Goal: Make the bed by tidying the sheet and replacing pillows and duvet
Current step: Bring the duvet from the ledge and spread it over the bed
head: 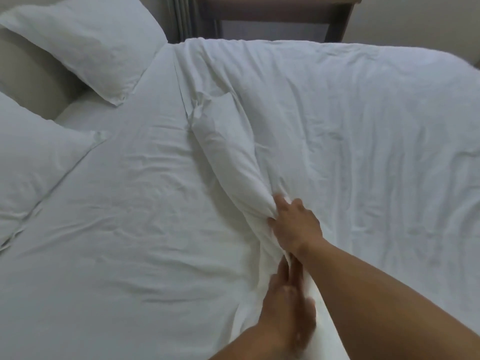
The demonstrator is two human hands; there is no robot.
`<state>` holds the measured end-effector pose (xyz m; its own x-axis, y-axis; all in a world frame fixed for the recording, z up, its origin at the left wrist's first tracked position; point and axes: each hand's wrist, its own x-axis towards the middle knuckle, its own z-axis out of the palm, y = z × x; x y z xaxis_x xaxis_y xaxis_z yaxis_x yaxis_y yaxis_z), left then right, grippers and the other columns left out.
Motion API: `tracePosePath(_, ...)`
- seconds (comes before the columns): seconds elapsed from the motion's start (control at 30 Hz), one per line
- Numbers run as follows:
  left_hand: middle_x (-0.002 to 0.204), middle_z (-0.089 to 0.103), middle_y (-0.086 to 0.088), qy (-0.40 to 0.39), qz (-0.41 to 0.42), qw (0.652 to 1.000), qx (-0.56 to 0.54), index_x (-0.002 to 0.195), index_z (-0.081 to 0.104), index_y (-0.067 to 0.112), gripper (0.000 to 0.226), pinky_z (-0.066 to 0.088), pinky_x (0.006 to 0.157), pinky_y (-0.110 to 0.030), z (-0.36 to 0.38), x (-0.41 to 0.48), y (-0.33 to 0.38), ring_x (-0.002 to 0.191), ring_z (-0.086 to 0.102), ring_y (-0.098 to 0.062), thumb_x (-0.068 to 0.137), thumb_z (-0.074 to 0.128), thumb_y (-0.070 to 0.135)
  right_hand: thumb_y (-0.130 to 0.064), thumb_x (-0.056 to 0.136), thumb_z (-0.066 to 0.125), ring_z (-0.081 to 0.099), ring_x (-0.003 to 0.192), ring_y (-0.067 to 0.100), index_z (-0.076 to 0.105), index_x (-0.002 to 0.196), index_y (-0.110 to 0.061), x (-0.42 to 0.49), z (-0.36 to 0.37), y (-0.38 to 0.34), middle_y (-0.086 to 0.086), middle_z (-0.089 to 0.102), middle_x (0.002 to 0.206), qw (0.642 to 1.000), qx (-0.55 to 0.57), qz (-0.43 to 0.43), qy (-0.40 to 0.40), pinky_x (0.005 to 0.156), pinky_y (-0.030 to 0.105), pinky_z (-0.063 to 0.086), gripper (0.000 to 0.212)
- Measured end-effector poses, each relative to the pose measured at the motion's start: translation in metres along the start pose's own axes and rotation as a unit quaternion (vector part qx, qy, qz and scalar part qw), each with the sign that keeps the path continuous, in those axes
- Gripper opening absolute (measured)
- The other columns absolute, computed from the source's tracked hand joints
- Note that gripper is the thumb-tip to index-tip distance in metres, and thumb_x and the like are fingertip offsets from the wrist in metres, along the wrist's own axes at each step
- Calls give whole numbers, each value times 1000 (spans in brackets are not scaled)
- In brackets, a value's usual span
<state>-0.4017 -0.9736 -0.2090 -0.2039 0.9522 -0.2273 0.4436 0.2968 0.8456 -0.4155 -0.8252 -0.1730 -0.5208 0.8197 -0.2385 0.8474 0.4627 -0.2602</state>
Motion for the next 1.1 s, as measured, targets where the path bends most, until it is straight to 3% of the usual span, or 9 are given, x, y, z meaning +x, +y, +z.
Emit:
tracePosePath(0.1,165,-12,9,-35,-18,995,93,148,-34,46,106,31,118,-33,-1,19,13,148,27,-22,88,53,51,-42,92,53,62,85,29,55,100,-29,25,-23,37,0,63,89,994,62,-86,-22,72,39,47,15)
tracePosePath(0.2,167,-15,13,-105,-33,986,122,153,-20,48,97,16,124,-38,4,60,61,155,8,-21,91,52,67,-41,93,55,61,81,26,62,85,-25,42,-60,107,-3,67,83,992,112,-64,16,72,38,46,19)
tracePosePath(0.3,165,27,0,-116,34,990,71,157,19,45,70,24,122,-35,14,120,105,149,29,-16,96,49,62,-46,96,54,61,91,30,71,94,-29,54,-98,197,0,70,95,990,119,38,65,77,39,48,24)
tracePosePath(0.4,133,60,0,77,22,989,123,142,48,28,60,42,107,-36,9,177,103,122,56,-20,90,55,57,-48,95,52,59,94,34,69,91,-22,75,-121,268,7,66,99,985,65,155,40,82,42,52,31)
tracePosePath(0.53,158,15,-4,92,-220,963,127,158,3,34,126,33,116,-42,13,215,85,144,28,-30,64,76,76,-22,75,58,60,85,34,60,90,-11,89,-115,288,14,62,103,974,-36,216,-52,76,38,51,18)
tracePosePath(0.63,164,1,-7,85,-267,959,37,155,-19,42,144,34,117,-45,43,243,90,146,29,-36,56,81,76,-17,90,53,58,92,38,53,121,-16,99,-114,257,15,51,116,989,40,106,92,79,39,47,31)
tracePosePath(0.73,146,23,-4,118,-270,952,82,149,-21,53,131,41,107,-49,64,257,84,128,43,-35,62,76,73,-40,92,51,53,95,29,43,136,-25,103,-111,229,10,55,115,974,213,70,43,84,37,43,47)
tracePosePath(0.87,126,40,-4,156,-188,964,103,151,-2,50,114,49,94,-36,62,250,62,111,56,-30,70,78,63,-79,70,59,54,121,29,18,155,-28,102,-83,230,4,52,140,980,184,47,-63,102,41,46,107)
tracePosePath(1.1,125,55,-3,165,-104,967,165,130,30,40,45,48,95,-41,33,222,60,111,58,-32,96,52,58,-73,83,44,64,98,23,55,112,-42,100,-86,241,-9,68,105,980,186,56,-41,87,43,52,44)
